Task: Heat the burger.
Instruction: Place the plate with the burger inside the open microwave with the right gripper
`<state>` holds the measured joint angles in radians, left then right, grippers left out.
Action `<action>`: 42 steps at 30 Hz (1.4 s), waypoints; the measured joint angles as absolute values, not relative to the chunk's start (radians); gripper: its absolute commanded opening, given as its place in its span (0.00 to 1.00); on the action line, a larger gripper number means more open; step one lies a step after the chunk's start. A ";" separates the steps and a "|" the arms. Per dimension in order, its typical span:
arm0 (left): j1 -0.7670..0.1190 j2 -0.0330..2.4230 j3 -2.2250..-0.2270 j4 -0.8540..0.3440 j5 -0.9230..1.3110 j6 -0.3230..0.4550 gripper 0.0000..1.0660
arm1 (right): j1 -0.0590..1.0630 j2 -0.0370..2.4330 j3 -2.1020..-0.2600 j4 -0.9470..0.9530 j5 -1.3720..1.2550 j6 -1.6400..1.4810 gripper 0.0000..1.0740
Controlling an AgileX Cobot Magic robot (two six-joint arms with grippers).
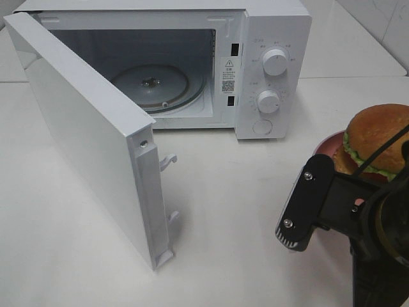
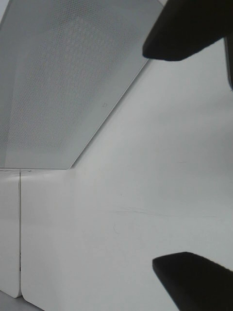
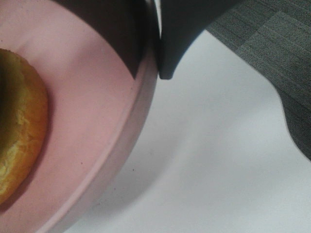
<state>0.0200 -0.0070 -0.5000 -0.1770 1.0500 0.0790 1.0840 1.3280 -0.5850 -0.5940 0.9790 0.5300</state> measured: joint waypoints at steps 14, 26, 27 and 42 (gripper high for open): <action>0.020 -0.007 -0.500 -0.177 1.050 0.079 0.94 | 1.236 1.328 -0.585 -0.594 1.000 0.491 0.00; 0.020 -0.007 -0.500 -0.177 1.050 0.079 0.94 | 1.237 1.328 -0.585 -0.592 0.956 0.316 0.00; 0.020 -0.007 -0.500 -0.177 1.050 0.079 0.94 | 1.237 1.328 -0.585 -0.592 0.940 0.292 0.00; 0.020 -0.007 -0.500 -0.177 1.050 0.079 0.94 | 1.237 1.328 -0.584 -0.630 0.842 0.137 0.00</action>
<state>0.0200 -0.0070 -0.5000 -0.1770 1.0500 0.0790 1.2370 1.3280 -0.5840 -0.6300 0.8420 0.1370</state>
